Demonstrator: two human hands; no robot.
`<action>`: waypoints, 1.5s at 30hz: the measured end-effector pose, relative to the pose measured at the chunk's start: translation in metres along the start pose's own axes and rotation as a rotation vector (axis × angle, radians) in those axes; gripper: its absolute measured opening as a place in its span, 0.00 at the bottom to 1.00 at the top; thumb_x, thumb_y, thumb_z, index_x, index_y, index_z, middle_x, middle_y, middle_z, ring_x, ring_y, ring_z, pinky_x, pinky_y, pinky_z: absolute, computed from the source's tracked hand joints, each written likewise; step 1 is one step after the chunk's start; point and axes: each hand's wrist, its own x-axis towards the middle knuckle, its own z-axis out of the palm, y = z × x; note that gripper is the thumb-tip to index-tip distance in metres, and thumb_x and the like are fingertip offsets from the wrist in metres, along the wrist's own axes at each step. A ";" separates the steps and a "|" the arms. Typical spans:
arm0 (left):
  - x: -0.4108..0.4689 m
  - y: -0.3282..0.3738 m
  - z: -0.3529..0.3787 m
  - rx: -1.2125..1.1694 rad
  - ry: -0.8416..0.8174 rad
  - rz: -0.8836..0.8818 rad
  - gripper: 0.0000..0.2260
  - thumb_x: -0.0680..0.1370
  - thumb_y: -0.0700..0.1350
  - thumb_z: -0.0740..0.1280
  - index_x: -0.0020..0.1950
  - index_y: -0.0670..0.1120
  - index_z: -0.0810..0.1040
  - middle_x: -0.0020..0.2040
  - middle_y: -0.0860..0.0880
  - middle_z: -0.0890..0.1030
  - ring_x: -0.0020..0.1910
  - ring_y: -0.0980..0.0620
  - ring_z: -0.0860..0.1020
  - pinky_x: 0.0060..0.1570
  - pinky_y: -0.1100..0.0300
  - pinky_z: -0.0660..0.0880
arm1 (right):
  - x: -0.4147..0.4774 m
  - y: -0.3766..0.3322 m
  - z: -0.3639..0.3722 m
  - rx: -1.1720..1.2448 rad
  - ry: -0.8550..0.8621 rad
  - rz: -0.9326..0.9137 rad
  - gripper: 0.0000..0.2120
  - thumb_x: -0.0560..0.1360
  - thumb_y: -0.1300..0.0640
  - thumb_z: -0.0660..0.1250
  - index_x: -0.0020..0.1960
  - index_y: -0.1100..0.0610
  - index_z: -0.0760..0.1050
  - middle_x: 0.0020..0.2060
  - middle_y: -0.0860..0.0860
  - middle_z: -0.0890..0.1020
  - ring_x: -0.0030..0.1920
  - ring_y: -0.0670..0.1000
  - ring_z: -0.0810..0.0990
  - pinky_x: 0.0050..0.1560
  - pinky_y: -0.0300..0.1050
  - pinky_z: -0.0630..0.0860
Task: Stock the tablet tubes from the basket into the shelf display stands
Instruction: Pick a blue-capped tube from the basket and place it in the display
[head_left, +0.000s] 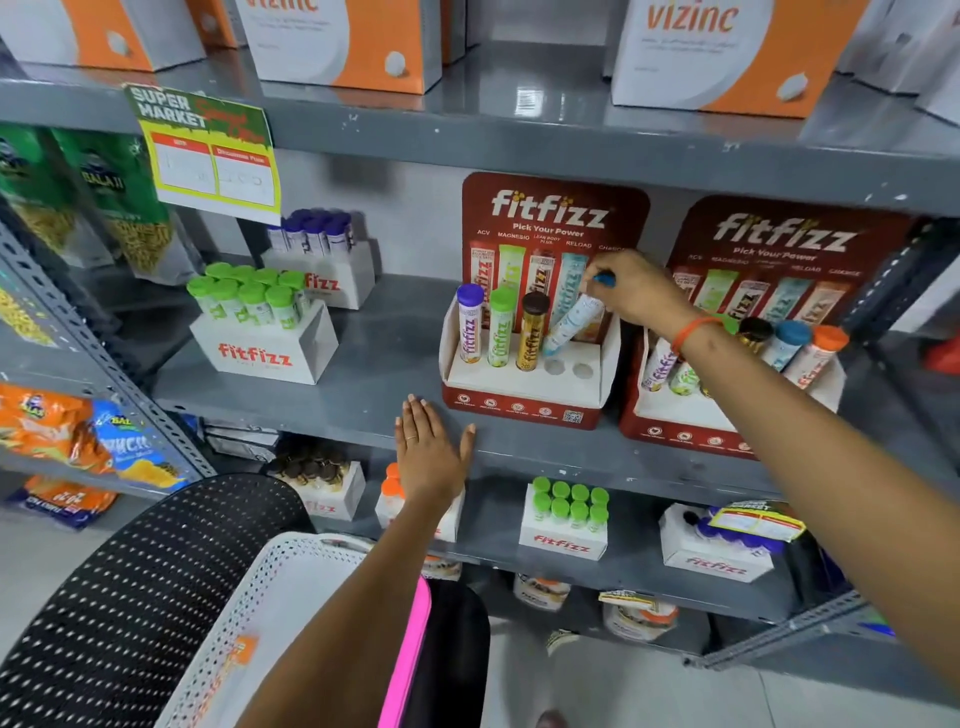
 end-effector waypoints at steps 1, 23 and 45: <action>0.000 0.000 0.000 0.001 -0.003 -0.002 0.38 0.77 0.66 0.40 0.76 0.40 0.43 0.78 0.40 0.47 0.77 0.43 0.45 0.70 0.54 0.37 | 0.001 0.000 0.001 -0.032 0.014 -0.013 0.09 0.76 0.61 0.65 0.54 0.61 0.78 0.58 0.59 0.81 0.57 0.59 0.78 0.59 0.51 0.75; -0.002 0.003 -0.003 0.029 -0.005 -0.020 0.40 0.73 0.68 0.36 0.76 0.41 0.43 0.78 0.41 0.47 0.77 0.43 0.46 0.71 0.53 0.39 | 0.015 -0.009 0.008 -0.044 -0.072 -0.130 0.18 0.67 0.69 0.72 0.56 0.62 0.79 0.59 0.57 0.81 0.60 0.57 0.78 0.63 0.50 0.74; -0.009 0.001 -0.008 0.014 -0.036 -0.034 0.41 0.72 0.68 0.35 0.76 0.42 0.41 0.78 0.42 0.45 0.77 0.44 0.44 0.71 0.54 0.38 | 0.011 -0.002 0.034 0.200 -0.180 -0.032 0.23 0.67 0.72 0.70 0.61 0.63 0.73 0.59 0.60 0.79 0.60 0.57 0.77 0.63 0.51 0.75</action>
